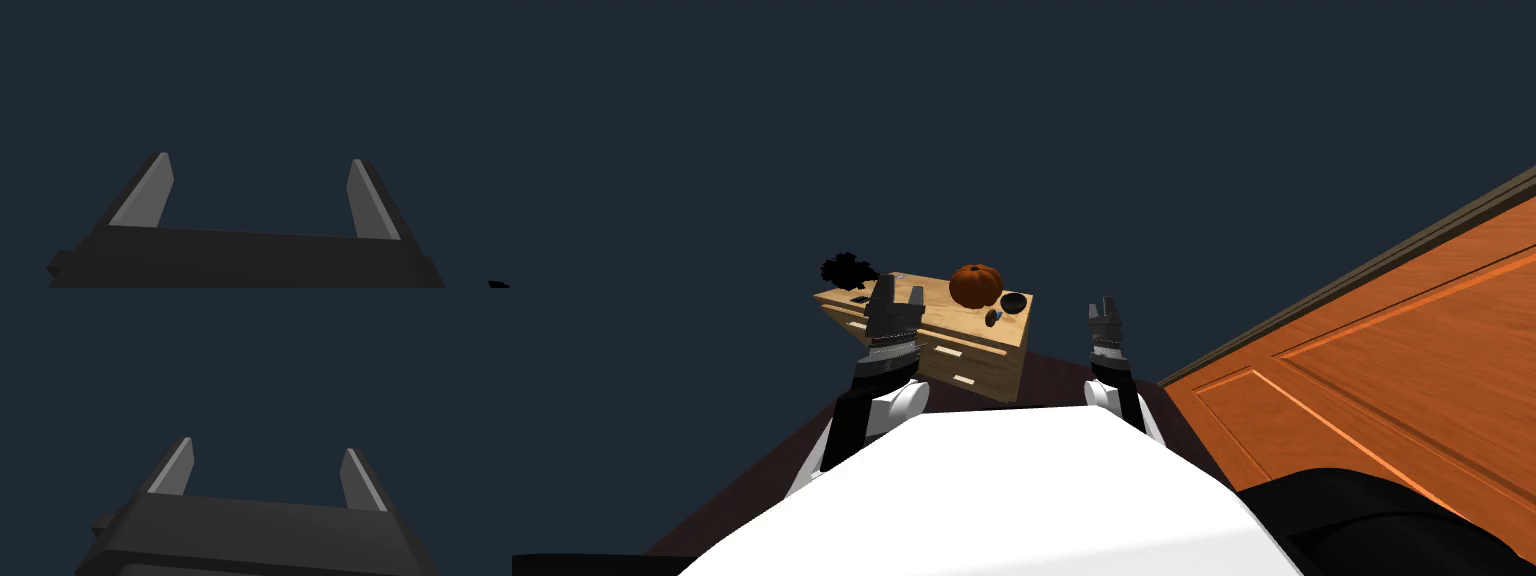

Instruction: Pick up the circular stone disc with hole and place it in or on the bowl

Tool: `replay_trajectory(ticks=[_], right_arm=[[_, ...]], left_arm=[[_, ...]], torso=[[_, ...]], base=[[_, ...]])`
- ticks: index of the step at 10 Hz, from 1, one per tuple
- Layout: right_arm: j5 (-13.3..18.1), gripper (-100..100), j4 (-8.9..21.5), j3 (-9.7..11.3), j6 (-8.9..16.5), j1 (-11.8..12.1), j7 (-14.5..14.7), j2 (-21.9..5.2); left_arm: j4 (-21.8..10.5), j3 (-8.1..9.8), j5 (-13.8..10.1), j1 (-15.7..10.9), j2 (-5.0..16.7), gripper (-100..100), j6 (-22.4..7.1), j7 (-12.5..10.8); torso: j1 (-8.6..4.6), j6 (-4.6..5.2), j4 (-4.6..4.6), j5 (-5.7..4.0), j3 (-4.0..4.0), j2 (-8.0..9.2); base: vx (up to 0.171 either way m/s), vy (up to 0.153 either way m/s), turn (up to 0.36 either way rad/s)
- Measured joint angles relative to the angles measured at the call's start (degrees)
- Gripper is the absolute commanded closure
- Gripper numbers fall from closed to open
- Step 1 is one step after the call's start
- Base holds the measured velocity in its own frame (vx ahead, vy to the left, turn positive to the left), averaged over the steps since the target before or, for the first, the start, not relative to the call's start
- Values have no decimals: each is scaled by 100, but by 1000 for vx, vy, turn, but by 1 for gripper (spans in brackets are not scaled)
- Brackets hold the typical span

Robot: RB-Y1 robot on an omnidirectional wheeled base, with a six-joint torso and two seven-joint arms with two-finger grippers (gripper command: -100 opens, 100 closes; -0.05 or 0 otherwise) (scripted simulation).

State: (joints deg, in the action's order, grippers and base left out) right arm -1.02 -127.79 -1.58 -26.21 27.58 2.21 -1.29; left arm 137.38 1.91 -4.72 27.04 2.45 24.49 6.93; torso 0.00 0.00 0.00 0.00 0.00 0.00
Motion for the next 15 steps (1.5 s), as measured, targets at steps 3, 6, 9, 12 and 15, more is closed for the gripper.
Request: replay_trajectory(ticks=[3, 6, 9, 12, 15], right_arm=[[0, 0, 0, 1, 0, -1, 0, 1], [0, 0, 0, 1, 0, -1, 0, 1], [0, 0, 0, 1, 0, -1, 0, 1], [0, 0, 0, 1, 0, -1, 0, 1], [0, 0, 0, 1, 0, -1, 0, 0]], left_arm=[[-226, -36, 60, -19, 391, -100, -110, 29], [-464, -66, 121, 13, 848, -100, -297, 54], [-866, -173, 231, 62, 1304, -100, -438, 131], [-1098, -110, 234, 90, 1809, -100, -631, 109], [-1396, -169, 319, 123, 2225, -100, -766, 172]], torso=[[-15, 1, 2, -3, 6, 11], [-18, 1, 3, -4, 9, 15], [-24, 1, 4, -5, 11, 19], [-22, 0, 4, -5, 10, 17], [-16, 0, 4, -4, 10, 16]], base=[[-33, -45, -37], [-40, -53, -45], [-45, -63, -45], [-47, -69, -61], [-42, -53, -61]])
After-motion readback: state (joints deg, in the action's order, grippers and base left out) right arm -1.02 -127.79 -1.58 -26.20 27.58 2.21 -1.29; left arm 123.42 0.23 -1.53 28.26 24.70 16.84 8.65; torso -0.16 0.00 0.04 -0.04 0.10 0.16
